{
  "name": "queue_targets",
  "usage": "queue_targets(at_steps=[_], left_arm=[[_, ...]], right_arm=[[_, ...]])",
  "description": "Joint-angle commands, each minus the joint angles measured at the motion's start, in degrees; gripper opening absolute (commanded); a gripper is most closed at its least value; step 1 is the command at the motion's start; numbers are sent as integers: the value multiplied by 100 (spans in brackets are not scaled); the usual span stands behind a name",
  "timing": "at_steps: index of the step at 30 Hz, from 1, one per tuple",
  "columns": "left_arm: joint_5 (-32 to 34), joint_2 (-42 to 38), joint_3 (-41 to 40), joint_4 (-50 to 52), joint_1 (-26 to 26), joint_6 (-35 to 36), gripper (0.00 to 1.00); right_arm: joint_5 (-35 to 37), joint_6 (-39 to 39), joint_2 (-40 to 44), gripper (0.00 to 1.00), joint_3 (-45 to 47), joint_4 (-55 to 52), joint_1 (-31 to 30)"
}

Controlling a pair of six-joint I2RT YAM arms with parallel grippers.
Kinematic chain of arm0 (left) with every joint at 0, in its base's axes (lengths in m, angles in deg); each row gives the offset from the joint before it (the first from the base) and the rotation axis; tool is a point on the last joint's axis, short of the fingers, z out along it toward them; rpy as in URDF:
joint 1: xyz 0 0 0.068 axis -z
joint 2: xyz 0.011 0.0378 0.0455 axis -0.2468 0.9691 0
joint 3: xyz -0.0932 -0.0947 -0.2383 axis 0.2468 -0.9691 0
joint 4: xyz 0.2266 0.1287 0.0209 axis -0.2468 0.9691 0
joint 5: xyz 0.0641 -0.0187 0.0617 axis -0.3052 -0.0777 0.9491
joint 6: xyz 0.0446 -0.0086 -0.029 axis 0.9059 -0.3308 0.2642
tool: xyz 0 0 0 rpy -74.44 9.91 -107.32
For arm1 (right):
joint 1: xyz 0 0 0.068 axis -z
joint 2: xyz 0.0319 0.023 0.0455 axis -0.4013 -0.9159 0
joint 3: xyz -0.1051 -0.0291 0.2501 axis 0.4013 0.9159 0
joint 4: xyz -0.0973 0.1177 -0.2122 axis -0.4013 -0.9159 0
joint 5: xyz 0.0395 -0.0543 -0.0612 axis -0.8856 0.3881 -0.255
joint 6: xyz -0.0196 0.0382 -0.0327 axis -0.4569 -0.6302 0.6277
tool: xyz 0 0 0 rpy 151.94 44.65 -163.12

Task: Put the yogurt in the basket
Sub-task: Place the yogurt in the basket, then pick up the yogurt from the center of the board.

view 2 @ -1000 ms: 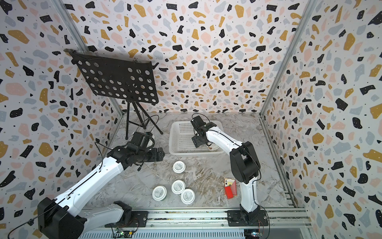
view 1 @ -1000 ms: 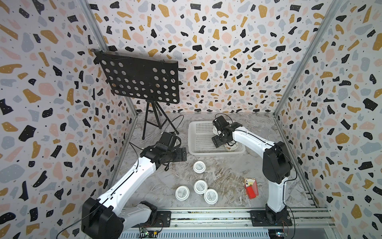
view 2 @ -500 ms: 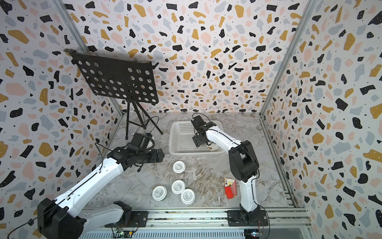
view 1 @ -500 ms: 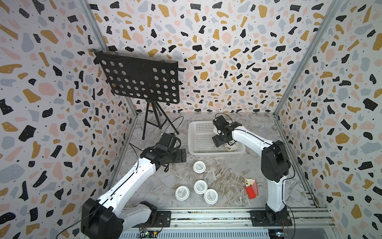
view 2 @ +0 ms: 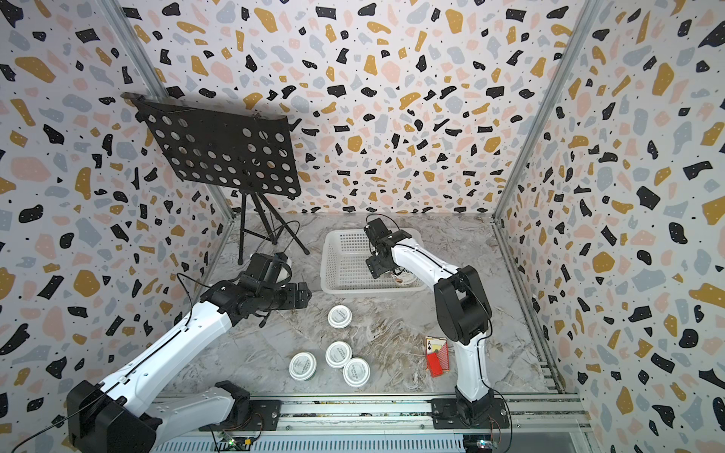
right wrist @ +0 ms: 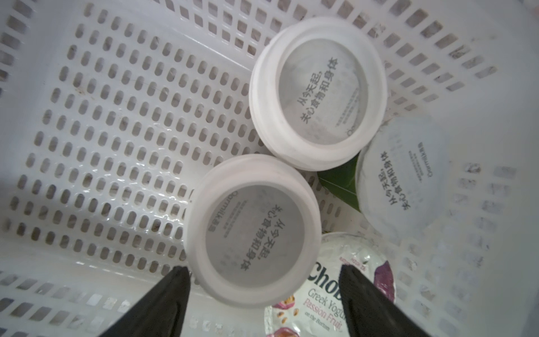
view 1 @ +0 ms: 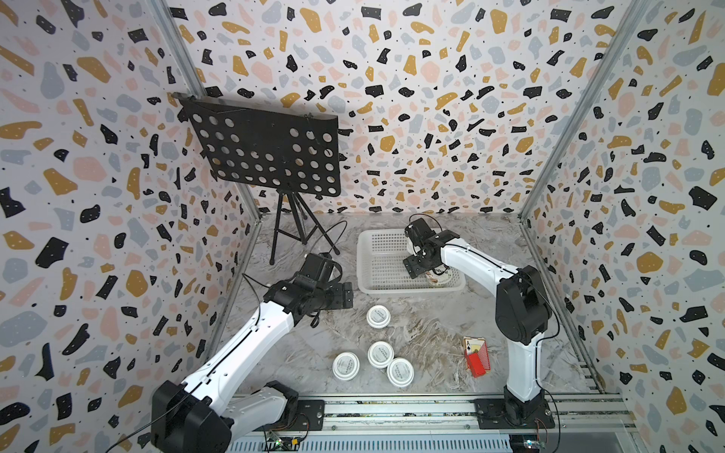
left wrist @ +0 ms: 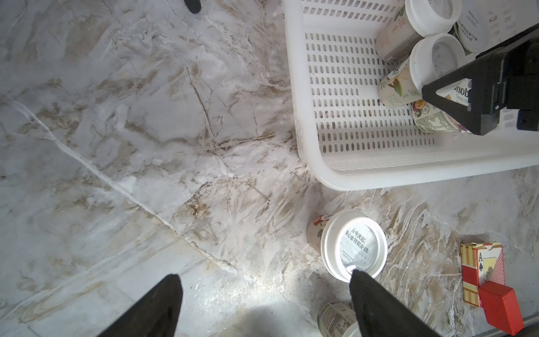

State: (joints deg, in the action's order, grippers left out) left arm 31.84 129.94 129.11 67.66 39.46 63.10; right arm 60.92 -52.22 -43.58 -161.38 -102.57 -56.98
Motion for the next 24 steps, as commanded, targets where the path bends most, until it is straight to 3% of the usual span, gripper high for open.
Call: queue_targets(at_steps=[1, 7, 13, 18, 24], left_arm=[[49, -50, -68, -42, -29, -44, 94], [53, -101, -42, -42, -28, -31, 93], [-67, -224, -7, 18, -23, -57, 91], [13, -296, 23, 115, -16, 27, 91], [257, -303, 188, 342, -26, 189, 92]], right_arm=[[-210, -32, 460, 87, -98, -77, 25], [-696, -211, 1056, 86, 34, -298, -22], [-968, -289, 2346, 85, 886, -712, -448], [-1138, -402, 3492, 83, 2011, -991, -1119], [-1086, -1004, 4342, 85, 2956, -1049, -2409]])
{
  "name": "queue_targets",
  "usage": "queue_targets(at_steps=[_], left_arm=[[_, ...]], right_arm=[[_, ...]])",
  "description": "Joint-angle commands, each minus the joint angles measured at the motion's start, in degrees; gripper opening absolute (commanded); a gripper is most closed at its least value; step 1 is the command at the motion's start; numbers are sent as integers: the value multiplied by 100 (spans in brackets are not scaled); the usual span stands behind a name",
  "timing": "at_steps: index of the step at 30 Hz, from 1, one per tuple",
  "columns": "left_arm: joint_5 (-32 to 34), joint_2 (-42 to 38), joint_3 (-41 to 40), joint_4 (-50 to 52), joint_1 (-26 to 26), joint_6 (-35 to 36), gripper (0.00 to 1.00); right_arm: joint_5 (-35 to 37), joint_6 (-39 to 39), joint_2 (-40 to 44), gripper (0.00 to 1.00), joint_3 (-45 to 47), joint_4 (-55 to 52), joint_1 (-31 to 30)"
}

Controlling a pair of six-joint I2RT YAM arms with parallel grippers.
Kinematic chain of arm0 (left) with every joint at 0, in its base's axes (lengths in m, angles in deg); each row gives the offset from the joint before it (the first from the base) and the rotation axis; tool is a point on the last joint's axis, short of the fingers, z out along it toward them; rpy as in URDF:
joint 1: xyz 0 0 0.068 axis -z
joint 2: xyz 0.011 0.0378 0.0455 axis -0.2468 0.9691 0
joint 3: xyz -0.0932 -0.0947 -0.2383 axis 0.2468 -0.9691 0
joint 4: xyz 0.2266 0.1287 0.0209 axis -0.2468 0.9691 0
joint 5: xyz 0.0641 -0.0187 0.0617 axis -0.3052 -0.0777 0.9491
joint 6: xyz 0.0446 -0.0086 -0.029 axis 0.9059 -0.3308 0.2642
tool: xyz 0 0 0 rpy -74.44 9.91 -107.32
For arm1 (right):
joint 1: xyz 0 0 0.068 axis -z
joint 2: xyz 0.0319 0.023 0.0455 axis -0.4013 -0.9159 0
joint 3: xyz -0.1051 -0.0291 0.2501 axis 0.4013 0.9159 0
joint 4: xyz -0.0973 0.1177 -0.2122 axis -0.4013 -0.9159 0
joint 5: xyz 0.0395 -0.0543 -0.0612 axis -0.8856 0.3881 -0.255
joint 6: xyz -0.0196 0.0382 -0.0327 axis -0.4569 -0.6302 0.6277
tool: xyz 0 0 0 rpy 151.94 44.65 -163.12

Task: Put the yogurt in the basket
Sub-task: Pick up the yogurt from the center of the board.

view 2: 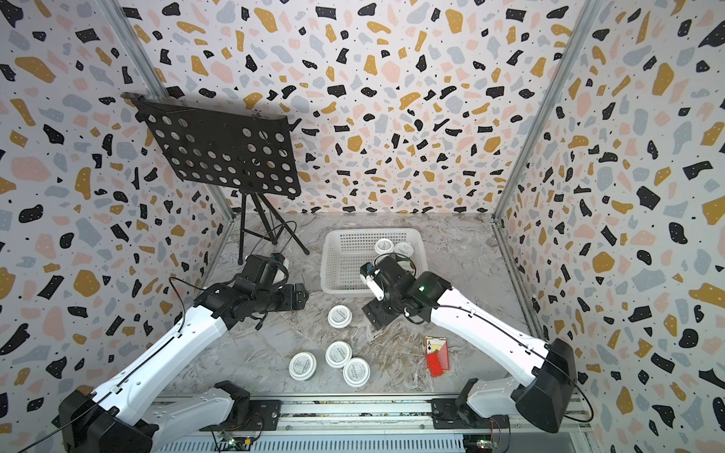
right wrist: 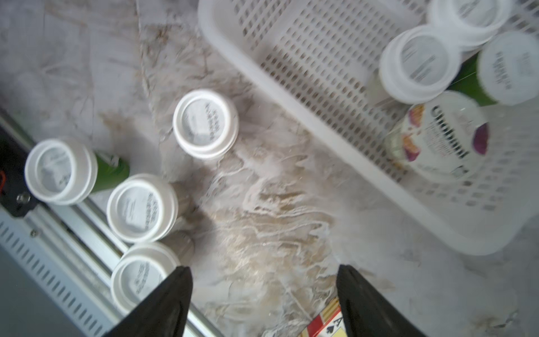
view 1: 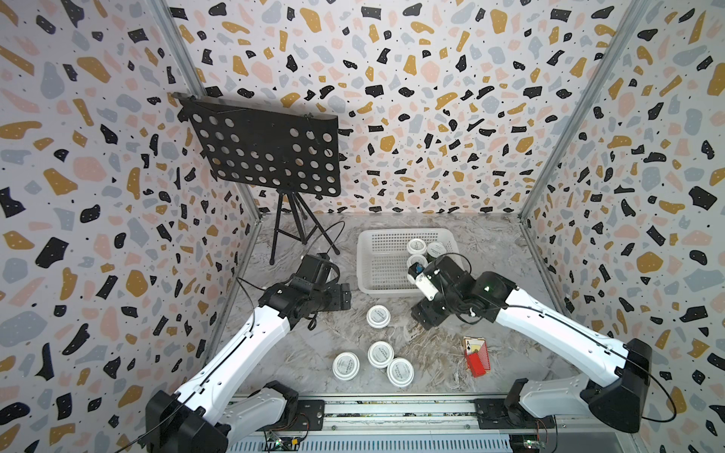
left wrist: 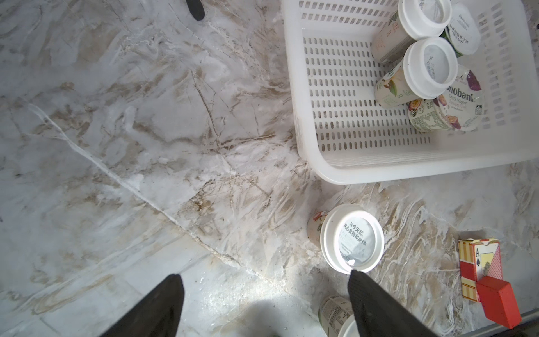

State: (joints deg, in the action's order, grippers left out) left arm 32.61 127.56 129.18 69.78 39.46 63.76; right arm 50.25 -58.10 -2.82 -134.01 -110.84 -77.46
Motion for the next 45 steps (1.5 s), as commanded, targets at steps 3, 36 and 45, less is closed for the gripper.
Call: queue_targets(at_steps=[3, 36, 45], left_arm=[[251, -131, 198, 141, -25, 123, 93], [515, -240, 31, 204, -25, 161, 95], [431, -219, 0, 197, -21, 126, 95]], right_arm=[[152, -784, 392, 88, 474, -36, -1117], [726, -1113, -1225, 100, 674, 700, -2364], [1054, -1062, -1124, 99, 747, 604, -2287]])
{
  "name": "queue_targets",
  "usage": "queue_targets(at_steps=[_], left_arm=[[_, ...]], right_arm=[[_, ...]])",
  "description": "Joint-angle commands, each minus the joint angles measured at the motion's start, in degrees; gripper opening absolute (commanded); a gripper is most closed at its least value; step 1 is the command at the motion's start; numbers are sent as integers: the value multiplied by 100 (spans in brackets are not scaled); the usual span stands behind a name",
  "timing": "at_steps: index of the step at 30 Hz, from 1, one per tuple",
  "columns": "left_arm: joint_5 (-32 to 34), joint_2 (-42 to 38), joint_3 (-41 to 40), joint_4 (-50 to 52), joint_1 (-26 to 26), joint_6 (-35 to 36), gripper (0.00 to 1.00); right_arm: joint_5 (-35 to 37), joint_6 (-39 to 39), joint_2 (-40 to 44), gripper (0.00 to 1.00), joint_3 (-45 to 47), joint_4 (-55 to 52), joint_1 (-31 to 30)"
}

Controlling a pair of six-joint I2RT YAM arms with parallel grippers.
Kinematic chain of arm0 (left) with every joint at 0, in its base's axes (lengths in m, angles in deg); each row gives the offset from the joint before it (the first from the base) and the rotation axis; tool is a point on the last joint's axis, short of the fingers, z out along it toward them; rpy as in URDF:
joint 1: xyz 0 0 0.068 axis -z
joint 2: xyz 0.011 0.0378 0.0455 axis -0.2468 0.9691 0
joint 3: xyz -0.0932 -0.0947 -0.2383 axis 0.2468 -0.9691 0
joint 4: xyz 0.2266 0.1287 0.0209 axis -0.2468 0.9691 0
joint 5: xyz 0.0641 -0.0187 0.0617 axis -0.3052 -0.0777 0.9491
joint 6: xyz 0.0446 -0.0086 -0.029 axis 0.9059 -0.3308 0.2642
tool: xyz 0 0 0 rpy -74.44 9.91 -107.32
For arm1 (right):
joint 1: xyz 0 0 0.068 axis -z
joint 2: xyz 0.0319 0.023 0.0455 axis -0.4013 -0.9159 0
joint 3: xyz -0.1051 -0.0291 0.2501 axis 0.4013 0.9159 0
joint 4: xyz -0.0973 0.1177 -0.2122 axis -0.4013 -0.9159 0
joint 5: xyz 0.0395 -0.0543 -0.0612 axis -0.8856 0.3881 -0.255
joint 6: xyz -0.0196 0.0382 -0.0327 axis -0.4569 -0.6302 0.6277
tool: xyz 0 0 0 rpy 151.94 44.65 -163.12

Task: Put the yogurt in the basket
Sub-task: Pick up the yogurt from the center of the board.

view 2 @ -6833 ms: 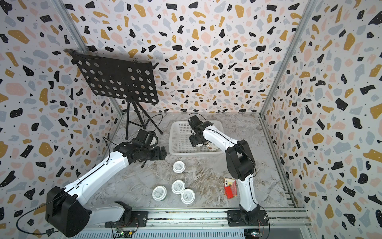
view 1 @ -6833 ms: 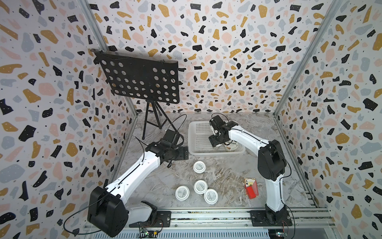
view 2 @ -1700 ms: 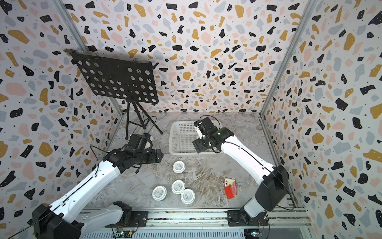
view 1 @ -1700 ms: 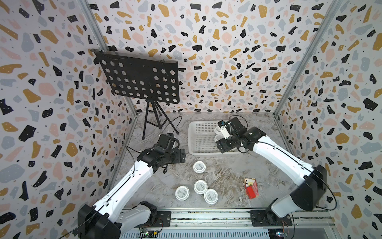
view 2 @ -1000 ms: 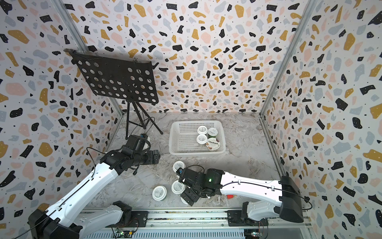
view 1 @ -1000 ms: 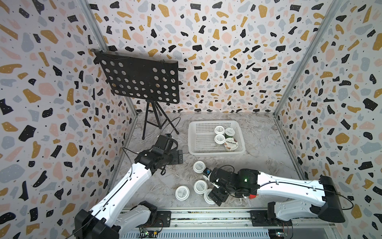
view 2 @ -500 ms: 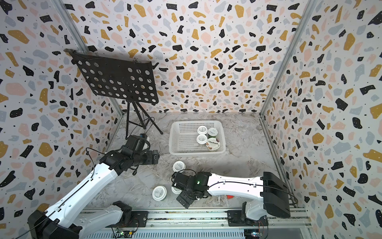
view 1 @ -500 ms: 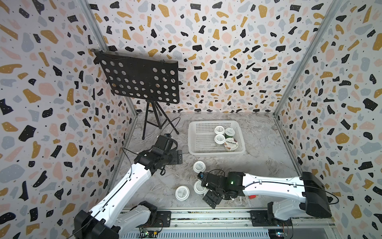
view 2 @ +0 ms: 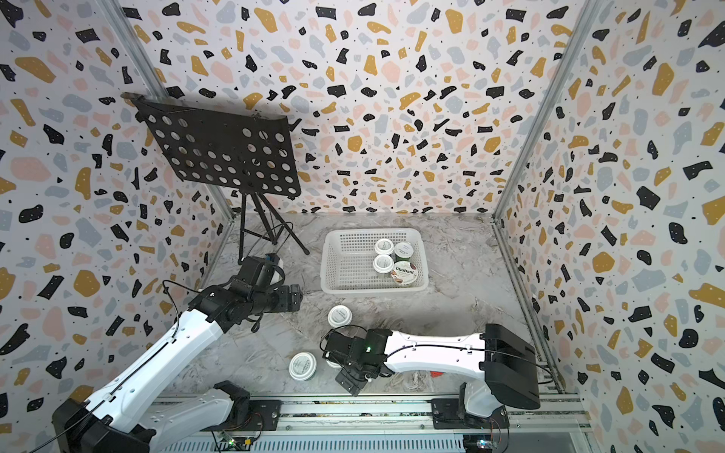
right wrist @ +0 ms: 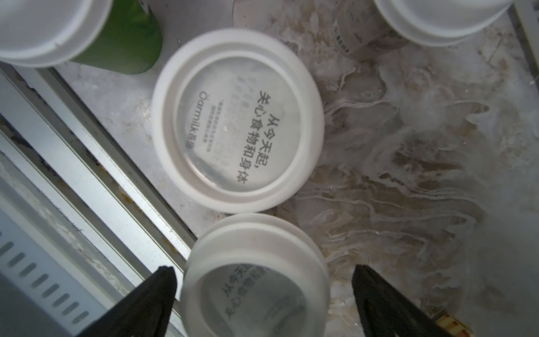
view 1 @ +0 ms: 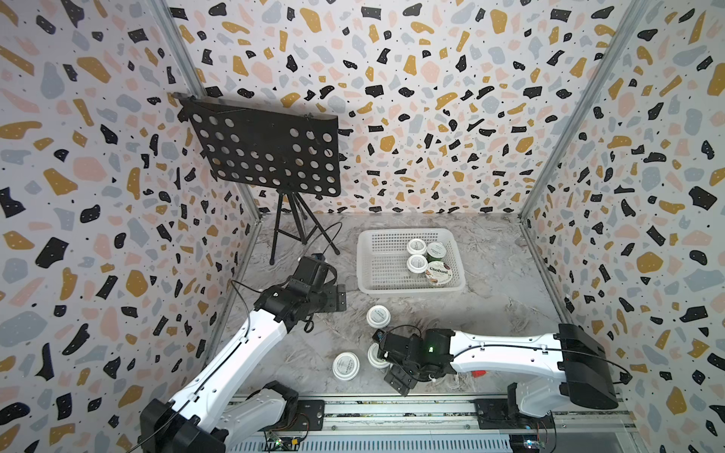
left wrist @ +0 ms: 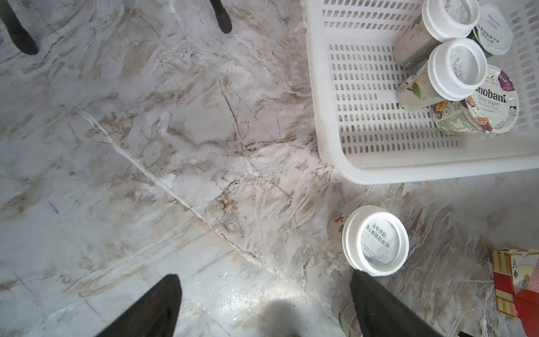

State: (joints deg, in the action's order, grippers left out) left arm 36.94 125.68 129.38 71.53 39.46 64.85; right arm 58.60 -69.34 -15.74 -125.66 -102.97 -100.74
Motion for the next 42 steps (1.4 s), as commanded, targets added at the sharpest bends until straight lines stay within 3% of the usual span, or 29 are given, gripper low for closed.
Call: queue_targets(at_steps=[1, 25, 29, 33, 36, 42], left_arm=[[-1, -24, -29, 21, -24, 16, 95], [-10, -46, -51, 13, -22, -25, 95], [-1, -49, -51, 10, -26, -15, 95], [12, -72, -51, 7, -30, -13, 95], [23, -113, -85, 13, -27, -25, 95], [23, -91, -68, -8, -28, 12, 95]], right_arm=[[232, 68, 194, 99, -71, -188, 59], [662, 305, 977, 98, 436, -726, 694], [259, -110, 1141, 97, 217, -761, 694], [379, -1357, 1264, 100, -89, -882, 694], [545, -1829, 1276, 100, -82, -922, 694], [609, -1785, 914, 100, -135, -979, 694]])
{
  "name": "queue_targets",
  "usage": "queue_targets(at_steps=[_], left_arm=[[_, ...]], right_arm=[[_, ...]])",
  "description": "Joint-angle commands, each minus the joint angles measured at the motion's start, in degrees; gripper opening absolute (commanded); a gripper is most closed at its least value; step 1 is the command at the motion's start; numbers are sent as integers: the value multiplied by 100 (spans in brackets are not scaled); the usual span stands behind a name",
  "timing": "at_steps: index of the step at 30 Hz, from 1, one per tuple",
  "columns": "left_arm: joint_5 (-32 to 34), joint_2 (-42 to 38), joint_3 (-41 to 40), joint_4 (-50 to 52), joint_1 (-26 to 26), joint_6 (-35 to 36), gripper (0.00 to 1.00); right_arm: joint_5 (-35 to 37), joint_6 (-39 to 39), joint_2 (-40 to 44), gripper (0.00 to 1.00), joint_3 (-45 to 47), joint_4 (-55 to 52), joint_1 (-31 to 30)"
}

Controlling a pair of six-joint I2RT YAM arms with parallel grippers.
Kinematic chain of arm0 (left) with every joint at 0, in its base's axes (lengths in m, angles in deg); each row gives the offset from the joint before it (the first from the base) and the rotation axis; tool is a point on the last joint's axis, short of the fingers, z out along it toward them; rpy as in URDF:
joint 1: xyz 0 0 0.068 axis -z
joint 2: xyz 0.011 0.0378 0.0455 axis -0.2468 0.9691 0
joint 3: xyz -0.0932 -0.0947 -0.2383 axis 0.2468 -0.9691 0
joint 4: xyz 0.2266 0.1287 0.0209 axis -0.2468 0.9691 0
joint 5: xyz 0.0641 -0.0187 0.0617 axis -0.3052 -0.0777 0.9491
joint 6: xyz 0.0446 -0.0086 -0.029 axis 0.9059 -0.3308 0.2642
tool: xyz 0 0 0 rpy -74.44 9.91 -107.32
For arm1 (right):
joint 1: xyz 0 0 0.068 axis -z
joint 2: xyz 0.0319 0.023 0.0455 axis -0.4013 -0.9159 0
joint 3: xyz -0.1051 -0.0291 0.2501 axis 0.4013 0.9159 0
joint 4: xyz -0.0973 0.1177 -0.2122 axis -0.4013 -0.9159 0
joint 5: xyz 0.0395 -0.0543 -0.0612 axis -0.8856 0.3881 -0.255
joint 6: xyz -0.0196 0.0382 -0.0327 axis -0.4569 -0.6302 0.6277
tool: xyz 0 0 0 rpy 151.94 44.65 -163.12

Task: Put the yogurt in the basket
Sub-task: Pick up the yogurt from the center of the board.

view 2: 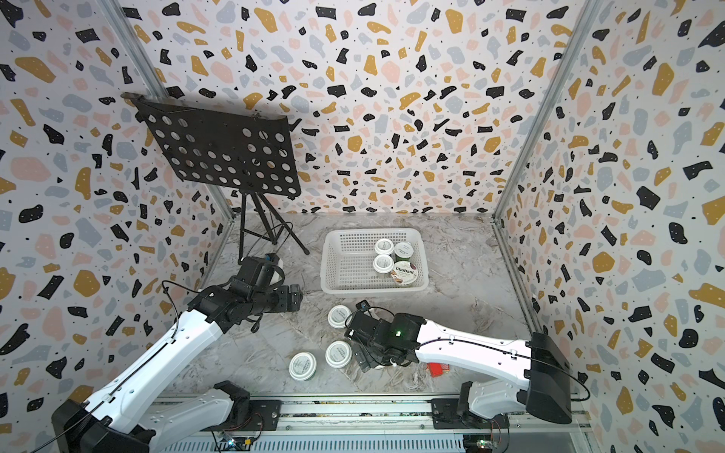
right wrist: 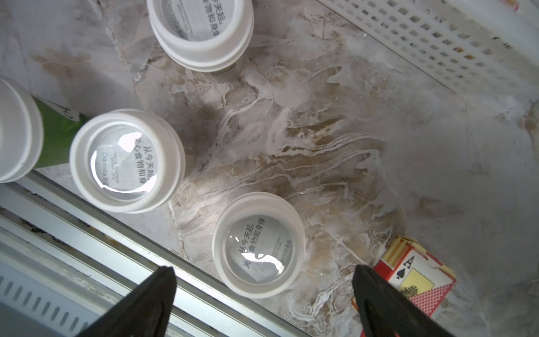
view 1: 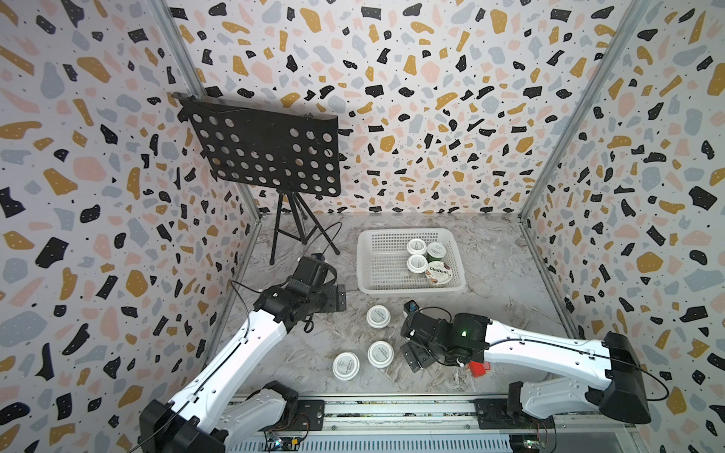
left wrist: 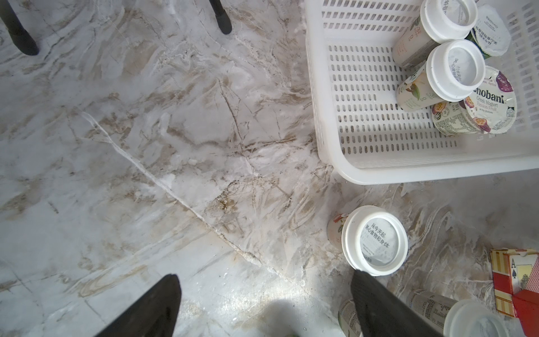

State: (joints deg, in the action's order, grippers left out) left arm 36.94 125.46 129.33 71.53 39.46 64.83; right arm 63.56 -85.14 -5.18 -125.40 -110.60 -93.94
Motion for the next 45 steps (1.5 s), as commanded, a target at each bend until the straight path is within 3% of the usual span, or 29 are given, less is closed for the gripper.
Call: queue_targets(at_steps=[1, 13, 34, 45], left_arm=[[17, -60, -57, -8, -28, 16, 95], [-10, -81, -82, -18, -25, 19, 95], [-28, -59, -108, -22, -23, -17, 95], [-10, -15, -105, -25, -27, -29, 95]], right_arm=[[74, -121, -220, 100, -192, -193, 12], [64, 269, -547, 99, -64, 139, -70], [-131, 274, -772, 98, 395, 546, 49], [-262, 338, -859, 88, 494, 698, 54]])
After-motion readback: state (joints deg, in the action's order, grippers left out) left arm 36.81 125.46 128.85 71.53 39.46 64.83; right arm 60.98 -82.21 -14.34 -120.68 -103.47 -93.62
